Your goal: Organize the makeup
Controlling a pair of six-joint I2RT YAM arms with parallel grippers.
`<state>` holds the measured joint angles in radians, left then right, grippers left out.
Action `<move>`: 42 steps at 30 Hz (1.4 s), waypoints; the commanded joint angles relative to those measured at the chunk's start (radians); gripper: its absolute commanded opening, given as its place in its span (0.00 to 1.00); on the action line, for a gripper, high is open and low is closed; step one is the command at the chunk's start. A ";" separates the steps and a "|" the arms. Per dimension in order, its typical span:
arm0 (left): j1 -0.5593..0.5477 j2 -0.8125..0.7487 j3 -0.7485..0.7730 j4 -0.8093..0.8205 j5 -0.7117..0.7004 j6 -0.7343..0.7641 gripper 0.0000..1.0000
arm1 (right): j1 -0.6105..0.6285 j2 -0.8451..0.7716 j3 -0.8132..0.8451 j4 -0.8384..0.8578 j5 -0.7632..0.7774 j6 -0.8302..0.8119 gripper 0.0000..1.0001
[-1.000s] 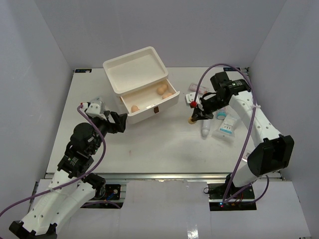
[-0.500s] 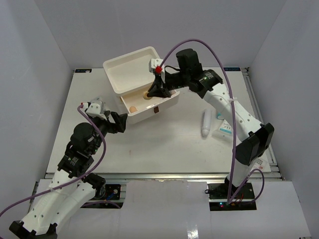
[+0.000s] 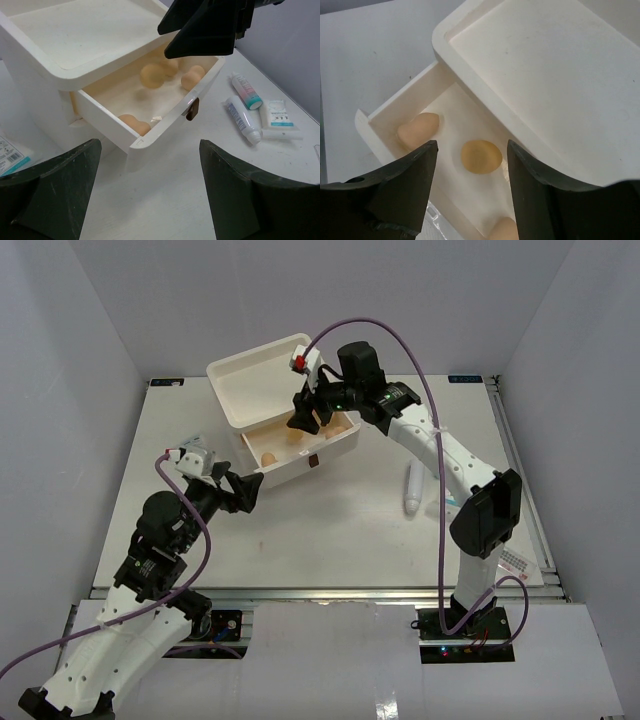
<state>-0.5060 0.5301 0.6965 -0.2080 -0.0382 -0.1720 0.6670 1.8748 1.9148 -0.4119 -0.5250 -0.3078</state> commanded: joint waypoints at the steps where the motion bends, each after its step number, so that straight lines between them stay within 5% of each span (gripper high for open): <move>1: 0.004 0.003 -0.008 0.019 0.037 0.013 0.90 | -0.007 -0.083 -0.002 0.061 -0.058 0.018 0.66; 7: 0.004 0.017 -0.008 0.030 0.028 0.004 0.89 | -0.044 -0.232 -0.123 0.000 -0.264 -0.146 0.69; 11: 0.004 0.069 0.022 0.014 -0.077 -0.037 0.80 | -0.069 -0.304 -0.193 -0.371 -0.524 -0.666 0.65; 14: 0.004 0.169 0.109 -0.014 -0.119 -0.068 0.53 | -0.062 -0.365 -0.283 -0.649 -0.578 -1.187 0.59; 15: 0.004 0.191 0.135 -0.019 -0.124 -0.079 0.48 | -0.057 -0.382 -0.327 -0.670 -0.558 -1.248 0.57; 21: 0.014 0.335 0.314 -0.068 -0.158 -0.118 0.21 | -0.016 -0.401 -0.452 -0.571 -0.333 -1.171 0.24; 23: 0.033 0.386 0.371 -0.102 -0.190 -0.123 0.21 | -0.004 -0.402 -0.502 -0.496 -0.275 -1.130 0.22; 28: 0.222 0.523 0.456 -0.147 0.020 -0.190 0.53 | 0.027 -0.371 -0.587 -0.273 -0.114 -1.052 0.19; 34: 0.405 0.710 0.576 -0.205 0.228 -0.265 0.63 | 0.044 -0.307 -0.567 -0.178 -0.071 -0.990 0.19; 42: 0.443 0.869 0.671 -0.238 0.211 -0.305 0.65 | 0.062 -0.234 -0.526 -0.101 0.006 -0.959 0.20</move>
<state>-0.0710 1.3764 1.2988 -0.4161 0.1412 -0.4498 0.7188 1.6128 1.3362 -0.5991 -0.5625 -1.2954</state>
